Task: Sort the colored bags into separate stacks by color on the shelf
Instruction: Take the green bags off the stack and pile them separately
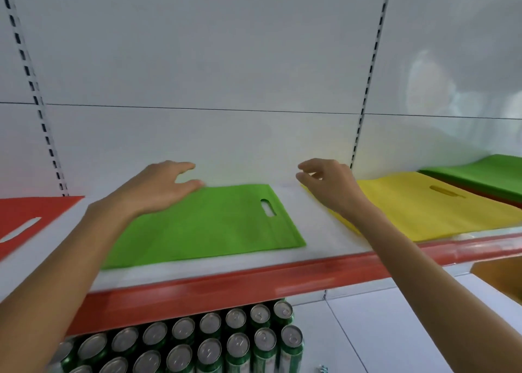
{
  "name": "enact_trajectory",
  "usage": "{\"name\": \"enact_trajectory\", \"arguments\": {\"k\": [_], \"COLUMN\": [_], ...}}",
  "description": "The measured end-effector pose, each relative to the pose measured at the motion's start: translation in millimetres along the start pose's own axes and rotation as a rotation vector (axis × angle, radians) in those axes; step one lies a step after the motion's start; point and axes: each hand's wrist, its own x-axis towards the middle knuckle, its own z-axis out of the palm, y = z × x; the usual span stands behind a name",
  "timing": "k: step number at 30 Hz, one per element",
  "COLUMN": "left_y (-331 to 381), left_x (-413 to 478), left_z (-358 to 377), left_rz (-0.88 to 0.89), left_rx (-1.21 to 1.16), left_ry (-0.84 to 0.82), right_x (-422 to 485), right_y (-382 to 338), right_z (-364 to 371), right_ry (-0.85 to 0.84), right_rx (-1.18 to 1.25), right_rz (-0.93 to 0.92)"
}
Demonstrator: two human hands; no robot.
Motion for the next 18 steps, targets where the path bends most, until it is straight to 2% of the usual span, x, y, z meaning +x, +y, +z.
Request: {"name": "enact_trajectory", "arguments": {"k": [4, 9, 18], "left_y": [51, 134, 294], "left_x": [5, 9, 14], "left_z": [24, 66, 151], "left_rz": [0.084, 0.145, 0.153], "left_rx": [0.025, 0.041, -0.034], "left_ry": [0.129, 0.128, 0.091], "right_x": [-11, -24, -29], "right_y": [32, 102, 239], "right_z": [-41, -99, -209], "right_ry": [0.06, 0.088, 0.047], "right_rx": [-0.022, -0.072, -0.142], "right_rz": [-0.018, 0.006, 0.032]}}
